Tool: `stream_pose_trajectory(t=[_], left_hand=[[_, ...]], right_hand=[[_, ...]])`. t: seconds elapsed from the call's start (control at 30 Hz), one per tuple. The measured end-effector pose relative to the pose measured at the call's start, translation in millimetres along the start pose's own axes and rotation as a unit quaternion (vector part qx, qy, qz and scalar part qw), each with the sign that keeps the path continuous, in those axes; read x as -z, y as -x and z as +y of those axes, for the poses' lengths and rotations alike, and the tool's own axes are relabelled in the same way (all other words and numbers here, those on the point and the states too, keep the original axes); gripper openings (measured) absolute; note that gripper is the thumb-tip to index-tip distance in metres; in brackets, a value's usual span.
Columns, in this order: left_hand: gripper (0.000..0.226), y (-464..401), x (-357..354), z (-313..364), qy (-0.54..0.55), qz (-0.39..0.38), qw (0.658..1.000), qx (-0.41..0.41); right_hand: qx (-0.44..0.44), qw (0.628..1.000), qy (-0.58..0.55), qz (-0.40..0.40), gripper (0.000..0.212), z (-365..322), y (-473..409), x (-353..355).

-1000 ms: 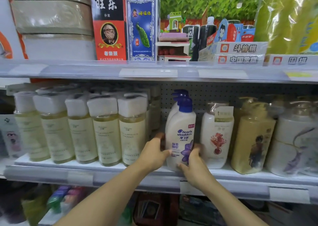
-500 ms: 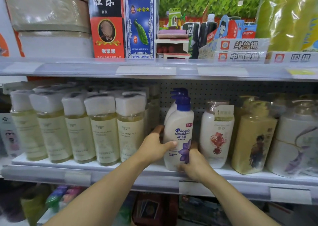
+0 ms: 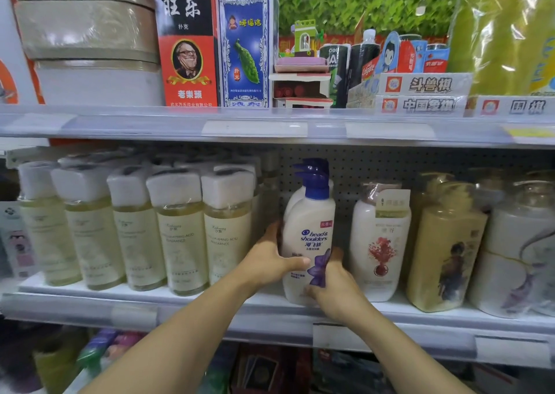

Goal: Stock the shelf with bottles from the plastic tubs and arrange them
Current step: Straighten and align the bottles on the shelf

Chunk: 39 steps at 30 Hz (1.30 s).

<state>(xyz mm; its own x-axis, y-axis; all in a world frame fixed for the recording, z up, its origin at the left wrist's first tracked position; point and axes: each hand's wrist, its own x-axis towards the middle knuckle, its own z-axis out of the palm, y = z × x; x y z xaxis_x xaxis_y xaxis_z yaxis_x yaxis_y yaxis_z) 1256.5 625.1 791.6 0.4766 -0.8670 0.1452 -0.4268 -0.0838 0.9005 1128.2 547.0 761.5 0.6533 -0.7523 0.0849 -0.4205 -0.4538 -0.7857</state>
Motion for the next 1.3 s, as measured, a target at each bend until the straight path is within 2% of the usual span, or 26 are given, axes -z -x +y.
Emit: stream_pose_trajectory(t=[0.13,0.23,0.5,0.73,0.83,0.97,1.07,1.17,1.3], left_hand=[[0.076,1.9,0.3,0.8,-0.008,0.0,1.0,-0.01],[0.076,2.4,0.1,1.3,-0.014,0.003,1.0,-0.01],[0.073,5.3,0.8,1.9,-0.007,-0.004,1.0,-0.003],[0.07,7.8,6.2,4.0,-0.004,-0.004,1.0,0.017],[0.069,7.6,4.9,5.8,-0.018,-0.006,1.0,0.022],[0.07,9.6,2.0,6.0,-0.024,-0.01,0.999,0.025],[0.071,12.1,-0.8,4.4,-0.014,-0.005,0.999,0.035],[0.07,11.8,-2.7,4.2,-0.015,-0.001,0.999,0.045],[0.07,11.2,-5.6,4.2,-0.012,-0.003,0.998,0.062]], right_hand=[[-0.005,0.999,-0.033,-0.024,0.059,2.6,-2.8,2.0],[-0.017,0.995,-0.09,-0.034,0.077,7.3,-7.4,0.7],[0.003,0.994,-0.095,-0.062,0.06,4.5,-5.6,4.2],[0.003,0.994,-0.086,-0.068,0.07,-2.1,-4.1,2.7],[-0.005,0.994,-0.077,-0.073,0.063,-4.4,-2.2,3.5],[-0.006,0.998,-0.07,0.004,0.055,-7.2,2.9,5.9],[0.001,0.993,-0.036,0.116,0.043,-9.1,19.0,17.7],[0.018,0.97,0.004,0.242,0.032,-2.0,36.0,33.7],[-0.012,0.945,0.008,0.326,0.047,9.4,45.2,52.8]])
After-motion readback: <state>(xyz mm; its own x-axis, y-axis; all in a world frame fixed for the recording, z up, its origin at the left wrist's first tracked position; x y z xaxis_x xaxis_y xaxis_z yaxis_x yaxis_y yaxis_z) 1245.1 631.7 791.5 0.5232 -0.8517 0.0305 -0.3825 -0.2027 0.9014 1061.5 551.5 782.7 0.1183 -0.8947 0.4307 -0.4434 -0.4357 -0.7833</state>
